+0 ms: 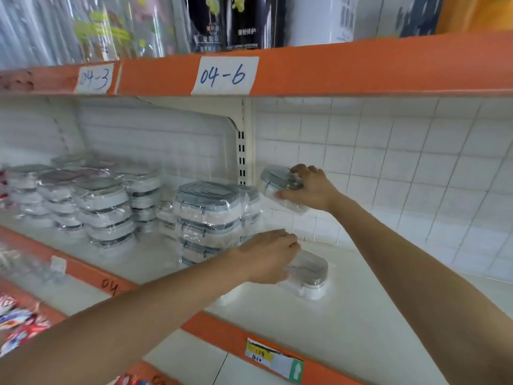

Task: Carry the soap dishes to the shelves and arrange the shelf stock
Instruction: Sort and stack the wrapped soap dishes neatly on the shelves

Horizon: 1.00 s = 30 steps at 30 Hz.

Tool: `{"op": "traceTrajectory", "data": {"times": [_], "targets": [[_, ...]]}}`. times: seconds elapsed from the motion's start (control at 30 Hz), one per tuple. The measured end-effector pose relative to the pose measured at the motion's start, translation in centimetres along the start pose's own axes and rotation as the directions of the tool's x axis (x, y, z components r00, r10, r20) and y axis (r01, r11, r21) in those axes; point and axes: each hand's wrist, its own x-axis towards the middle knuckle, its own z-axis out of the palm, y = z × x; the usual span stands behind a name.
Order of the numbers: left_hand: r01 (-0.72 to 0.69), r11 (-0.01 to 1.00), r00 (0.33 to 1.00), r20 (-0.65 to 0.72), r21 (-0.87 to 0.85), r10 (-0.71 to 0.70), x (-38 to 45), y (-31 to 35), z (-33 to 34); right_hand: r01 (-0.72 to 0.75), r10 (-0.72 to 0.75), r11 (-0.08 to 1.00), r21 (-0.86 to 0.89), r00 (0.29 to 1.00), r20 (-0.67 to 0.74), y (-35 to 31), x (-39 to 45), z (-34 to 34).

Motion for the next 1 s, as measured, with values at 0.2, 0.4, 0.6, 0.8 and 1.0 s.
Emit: {"op": "traceTrajectory", "data": {"times": [0.2,0.4,0.6,0.8,1.0], "targets": [[0.022,0.996,0.999,0.032,0.092,-0.025,-0.8,-0.2,-1.0,0.074,-0.089,0.989,0.124,0.989,0.117,-3.1,3.8,1.0],[0.049,0.988,0.999,0.0,0.147,-0.049,-1.0,-0.1,-2.0,0.127,-0.167,0.966,0.226,0.972,0.168,-5.6,6.5,1.7],[0.068,0.98,0.997,0.026,0.185,-0.074,-1.0,-0.5,-2.3,0.173,-0.237,0.957,0.231,0.926,0.292,-6.7,7.4,2.2],[0.072,0.978,0.996,0.032,0.194,-0.08,-1.3,-0.1,-2.2,0.199,-0.26,0.954,0.222,0.92,0.292,-6.5,7.3,2.0],[0.092,0.98,0.994,0.048,0.178,-0.102,-1.4,0.6,-2.6,0.2,-0.237,0.968,0.155,0.929,0.282,-6.0,6.7,1.8]]}}
